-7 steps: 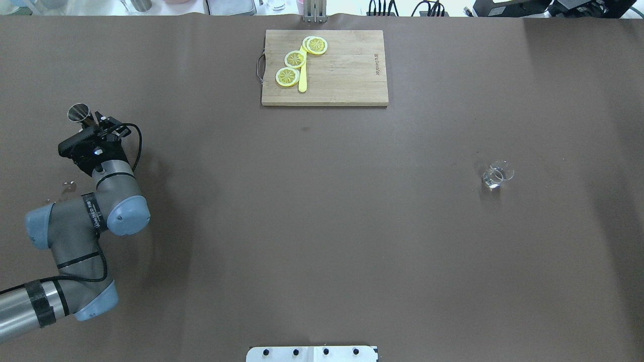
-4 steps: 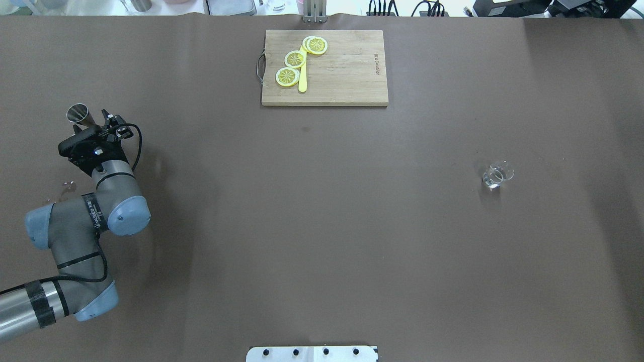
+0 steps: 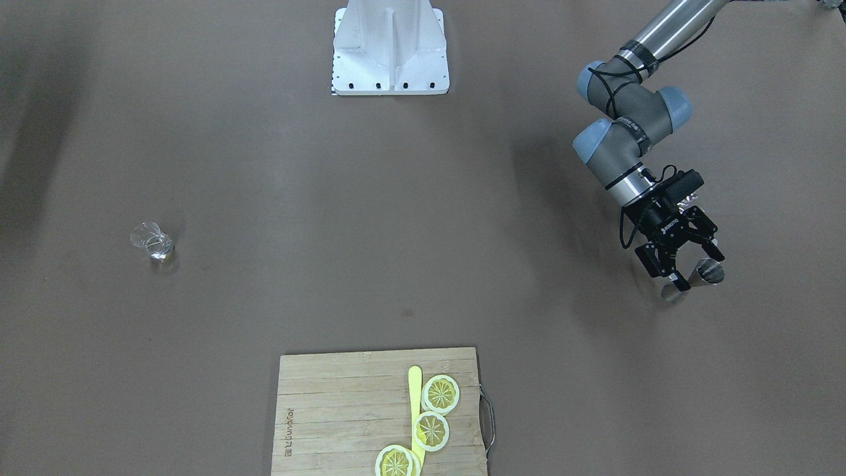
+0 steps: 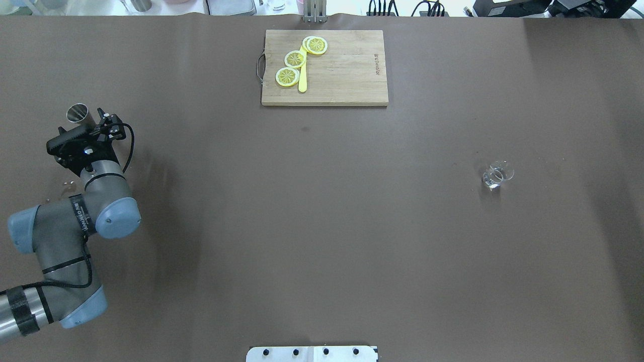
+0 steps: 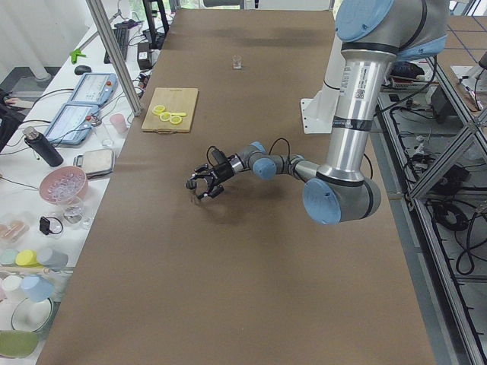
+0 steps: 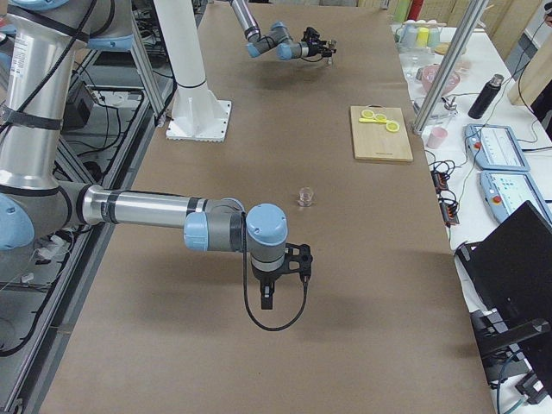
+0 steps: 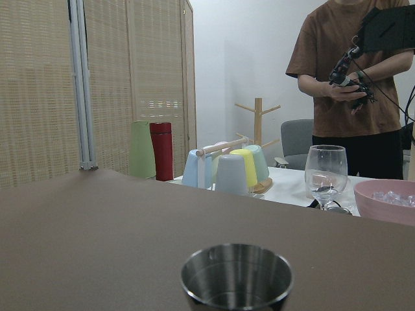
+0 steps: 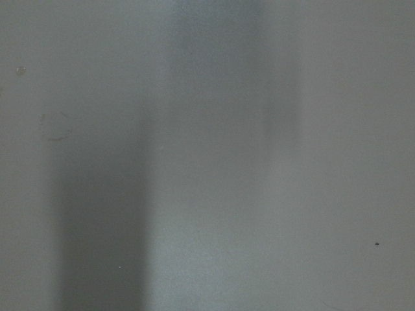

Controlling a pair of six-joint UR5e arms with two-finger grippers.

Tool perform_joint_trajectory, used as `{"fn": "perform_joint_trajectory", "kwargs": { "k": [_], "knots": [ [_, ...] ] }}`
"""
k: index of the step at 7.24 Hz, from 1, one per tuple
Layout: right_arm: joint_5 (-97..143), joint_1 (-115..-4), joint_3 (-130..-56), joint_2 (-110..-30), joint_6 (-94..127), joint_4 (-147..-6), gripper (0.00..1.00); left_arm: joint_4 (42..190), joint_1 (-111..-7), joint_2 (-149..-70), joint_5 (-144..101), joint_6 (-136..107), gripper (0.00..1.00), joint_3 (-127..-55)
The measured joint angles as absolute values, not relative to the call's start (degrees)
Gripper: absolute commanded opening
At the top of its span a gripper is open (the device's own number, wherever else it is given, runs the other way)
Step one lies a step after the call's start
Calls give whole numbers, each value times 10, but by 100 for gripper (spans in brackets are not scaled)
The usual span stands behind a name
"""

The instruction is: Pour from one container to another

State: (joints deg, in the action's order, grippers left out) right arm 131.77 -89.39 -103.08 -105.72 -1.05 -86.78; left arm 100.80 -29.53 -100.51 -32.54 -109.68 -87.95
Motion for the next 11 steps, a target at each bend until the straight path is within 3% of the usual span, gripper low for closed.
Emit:
{"fn": "perform_joint_trajectory", "kwargs": {
  "k": [6, 11],
  "knots": [
    [1318, -894, -1008, -1057, -11, -868, 100, 1006, -325, -969, -329, -998, 97, -976],
    [1319, -894, -1012, -1057, -11, -864, 100, 1007, -331, -952, -381, -781, 97, -1089]
  ]
}}
